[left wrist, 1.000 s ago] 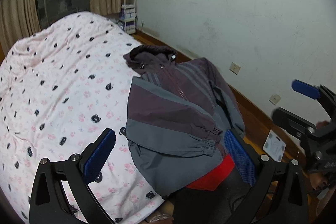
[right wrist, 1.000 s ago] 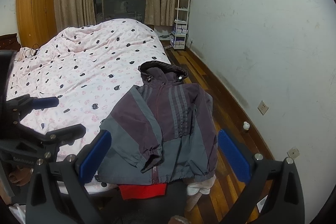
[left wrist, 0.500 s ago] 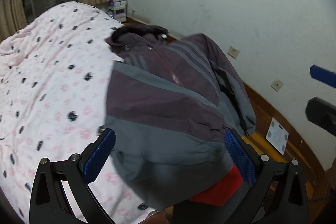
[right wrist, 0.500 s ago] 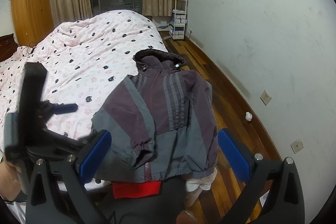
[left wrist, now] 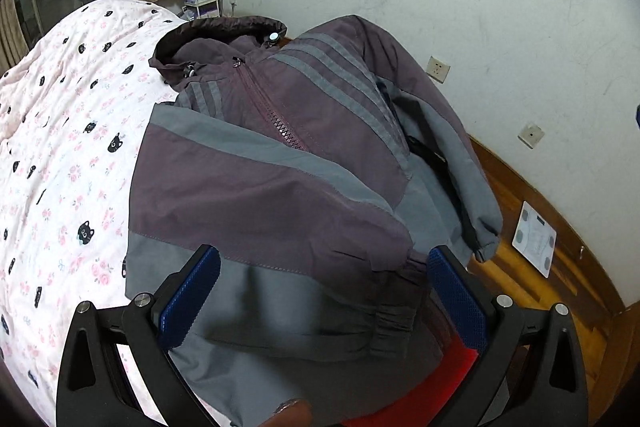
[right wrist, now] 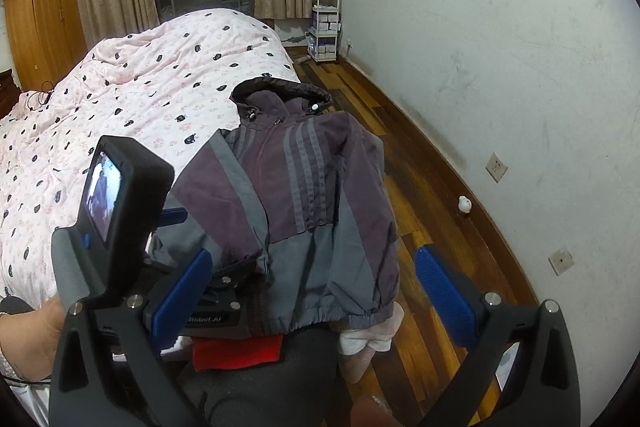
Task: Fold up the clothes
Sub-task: 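Lower the left gripper onto the jacket sleeve cuff and close it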
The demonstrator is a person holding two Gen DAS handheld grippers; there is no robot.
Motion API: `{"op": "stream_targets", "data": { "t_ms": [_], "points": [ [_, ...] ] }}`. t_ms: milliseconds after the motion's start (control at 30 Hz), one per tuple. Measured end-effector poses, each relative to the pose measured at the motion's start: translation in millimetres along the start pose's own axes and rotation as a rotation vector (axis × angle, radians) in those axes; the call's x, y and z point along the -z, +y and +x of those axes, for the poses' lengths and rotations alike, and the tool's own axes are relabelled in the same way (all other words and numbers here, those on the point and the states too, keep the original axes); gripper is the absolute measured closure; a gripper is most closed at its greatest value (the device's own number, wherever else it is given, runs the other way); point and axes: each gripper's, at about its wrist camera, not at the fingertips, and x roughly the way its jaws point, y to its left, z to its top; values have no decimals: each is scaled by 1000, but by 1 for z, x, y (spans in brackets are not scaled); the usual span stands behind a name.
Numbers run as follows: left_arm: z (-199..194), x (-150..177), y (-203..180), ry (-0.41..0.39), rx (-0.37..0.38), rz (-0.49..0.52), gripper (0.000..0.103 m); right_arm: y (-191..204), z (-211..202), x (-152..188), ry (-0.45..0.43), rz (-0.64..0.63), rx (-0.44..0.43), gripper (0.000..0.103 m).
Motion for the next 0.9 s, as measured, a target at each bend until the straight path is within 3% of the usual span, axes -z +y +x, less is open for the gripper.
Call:
{"op": "stream_targets", "data": {
  "t_ms": [233,300,400,467,533,733,900],
  "points": [
    [6,0,-1,-3,0,-26,1,-2,4,2,11,8,-3,0],
    [7,-1,0,2,12,-34,5,-3,4,2,11,9,-5,0],
    [6,-1,-1,3,17,-35,24,-3,5,2,14,11,-7,0],
    [5,-2,-2,13,37,-35,46,-2,5,2,15,11,-9,0],
    [4,-3,-5,16,46,-29,59,-2,5,2,14,9,-10,0],
    [-2,-4,-11,12,64,-11,85,1,2,2,8,0,-11,0],
    [-6,-5,-6,11,71,-23,97,1,1,0,4,2,-12,0]
  ]
}}
